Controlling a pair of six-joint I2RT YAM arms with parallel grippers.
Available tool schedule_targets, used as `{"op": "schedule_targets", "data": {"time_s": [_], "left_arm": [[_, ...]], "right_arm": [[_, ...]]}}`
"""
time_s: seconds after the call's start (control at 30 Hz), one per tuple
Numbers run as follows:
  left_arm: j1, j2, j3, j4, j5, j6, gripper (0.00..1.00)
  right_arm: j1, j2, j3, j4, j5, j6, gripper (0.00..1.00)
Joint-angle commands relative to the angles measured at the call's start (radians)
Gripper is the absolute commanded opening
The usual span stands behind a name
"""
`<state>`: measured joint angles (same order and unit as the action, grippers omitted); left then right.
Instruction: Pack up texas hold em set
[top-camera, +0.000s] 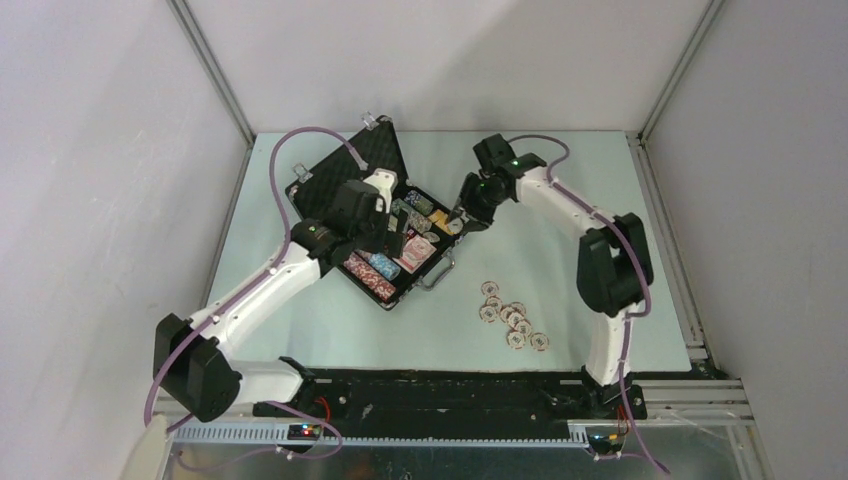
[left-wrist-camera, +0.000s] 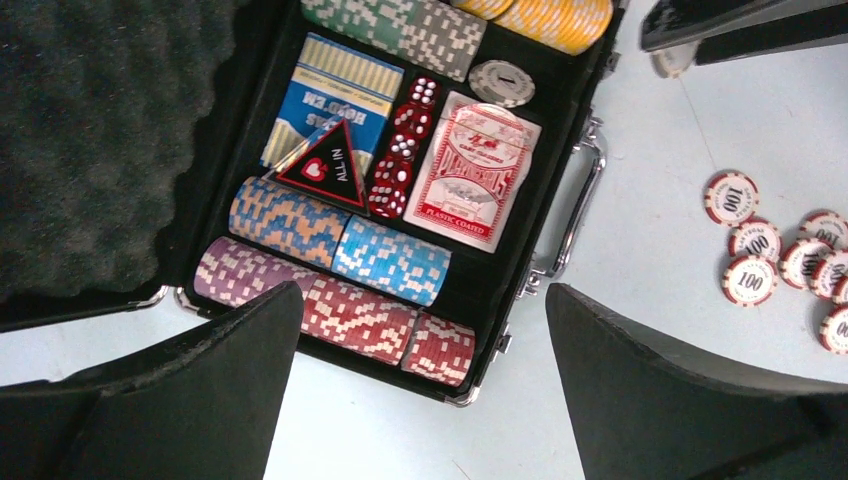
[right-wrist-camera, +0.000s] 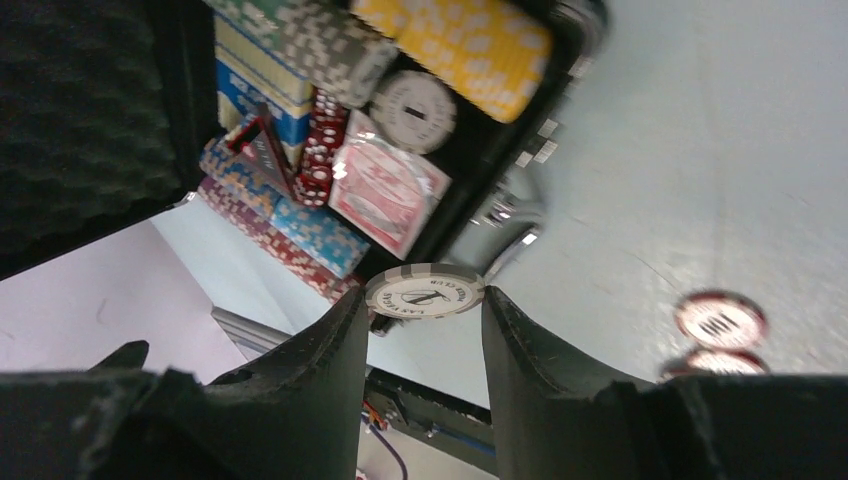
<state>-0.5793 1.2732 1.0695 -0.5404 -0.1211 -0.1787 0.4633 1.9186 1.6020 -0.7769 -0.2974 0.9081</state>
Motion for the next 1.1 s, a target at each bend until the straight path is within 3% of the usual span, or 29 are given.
{"op": "schedule_targets", "data": {"time_s": [0.0,0.17,0.5,0.77,1.07], "left_arm": [[0.022,-0.035,-0.005,-0.009,-0.057,-0.034,0.98],[0.031,-0.056,-0.025,-0.018,-0.066,-0.049,0.98],[0.037,-0.086,-0.054,-0.03,-0.066,-0.037,0.98],[0.037,-0.065,-0.044,-0.016,-0.054,-0.037,0.98],[0.014,0.025,0.007,0.023,0.0,-0.017,0.98]], "right_arm": [[0.051,0.097,0.151,0.002,-0.034,-0.022,0.38],[0.076,0.207,0.257,-0.007,-0.034,-0.022,0.39],[0.081,0.307,0.281,0.049,-0.038,-0.006,0.42],[0.084,0.317,0.308,0.05,-0.06,-0.035,0.82],[0.005,0.124,0.175,0.036,-0.025,-0.119,0.73]]}}
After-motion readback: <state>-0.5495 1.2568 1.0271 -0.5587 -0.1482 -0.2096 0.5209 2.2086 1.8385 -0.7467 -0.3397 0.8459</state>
